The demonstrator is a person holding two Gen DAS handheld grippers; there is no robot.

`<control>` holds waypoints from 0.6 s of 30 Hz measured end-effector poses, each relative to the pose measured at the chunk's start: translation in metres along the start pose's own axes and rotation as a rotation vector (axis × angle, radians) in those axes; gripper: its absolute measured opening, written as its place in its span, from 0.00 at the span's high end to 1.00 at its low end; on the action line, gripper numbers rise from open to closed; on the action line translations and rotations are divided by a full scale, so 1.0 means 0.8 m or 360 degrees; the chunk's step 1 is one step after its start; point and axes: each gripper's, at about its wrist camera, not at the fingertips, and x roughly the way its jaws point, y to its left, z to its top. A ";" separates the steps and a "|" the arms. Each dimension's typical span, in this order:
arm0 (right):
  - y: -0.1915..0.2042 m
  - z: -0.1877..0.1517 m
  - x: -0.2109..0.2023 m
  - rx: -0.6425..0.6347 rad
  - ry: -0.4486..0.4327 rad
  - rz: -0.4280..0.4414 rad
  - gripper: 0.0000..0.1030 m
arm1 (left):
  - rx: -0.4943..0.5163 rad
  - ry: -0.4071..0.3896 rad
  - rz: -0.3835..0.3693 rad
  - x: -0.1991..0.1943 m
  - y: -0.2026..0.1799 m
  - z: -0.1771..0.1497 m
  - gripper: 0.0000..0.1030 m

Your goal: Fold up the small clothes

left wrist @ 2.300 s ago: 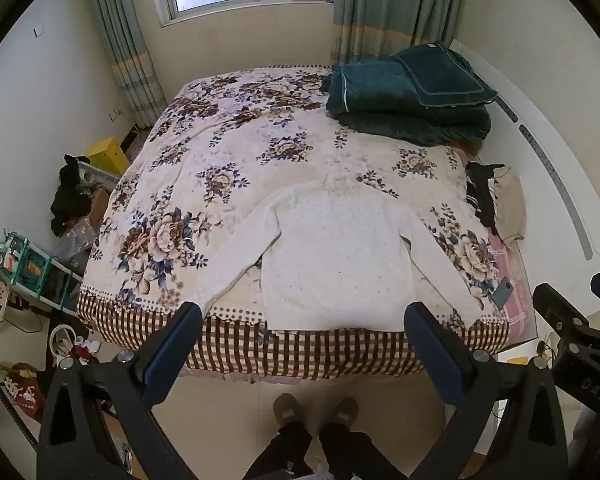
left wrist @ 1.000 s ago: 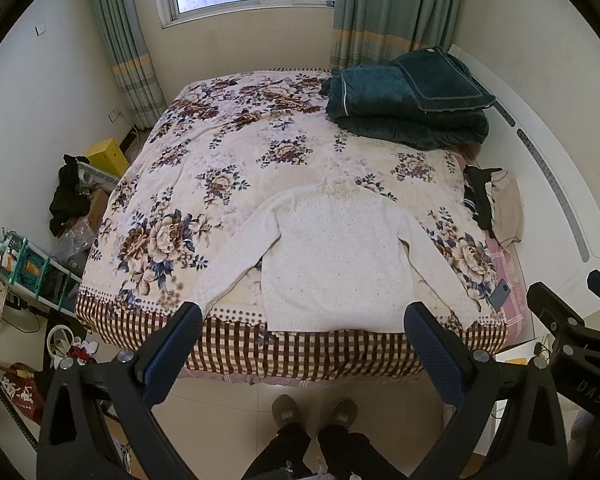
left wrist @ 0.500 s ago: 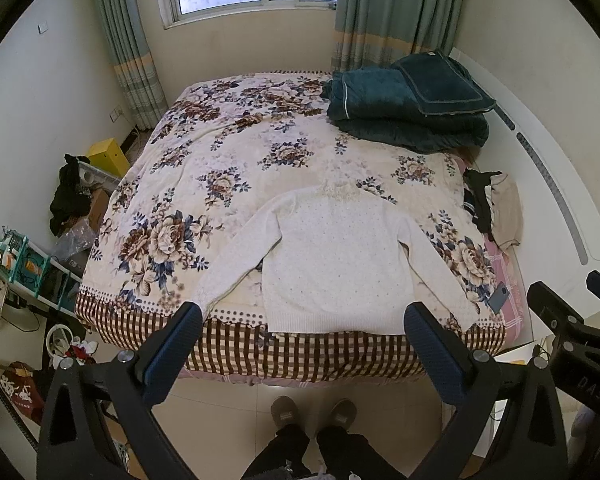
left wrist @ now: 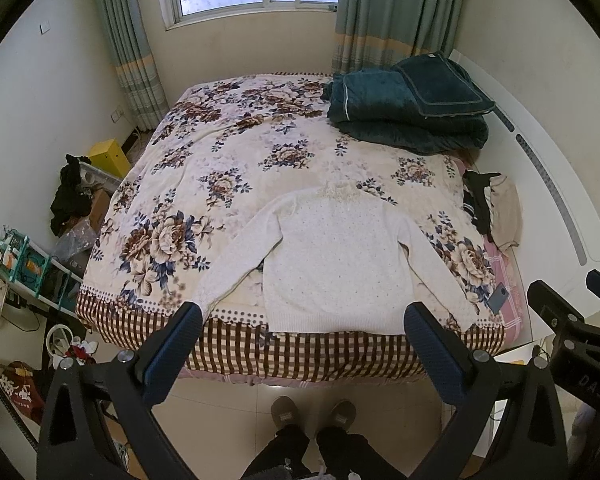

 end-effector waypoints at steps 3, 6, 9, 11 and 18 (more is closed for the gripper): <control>0.000 -0.001 0.000 0.0001 -0.0002 0.0001 0.00 | -0.0003 -0.0001 0.0001 0.000 0.000 -0.002 0.00; 0.000 -0.002 -0.002 0.0003 -0.0007 0.0002 0.00 | -0.0002 -0.0003 0.0001 0.000 0.000 -0.002 0.00; 0.003 0.001 -0.007 0.0002 -0.0009 0.0000 0.00 | -0.0001 -0.0001 -0.0002 0.000 0.000 -0.001 0.00; 0.003 0.001 -0.007 0.0002 -0.0007 0.0001 0.00 | 0.0001 -0.0002 0.0001 -0.005 0.000 0.001 0.00; 0.003 -0.001 -0.009 0.0000 -0.0013 0.0003 0.00 | -0.0001 -0.0007 -0.0002 -0.006 0.000 0.001 0.00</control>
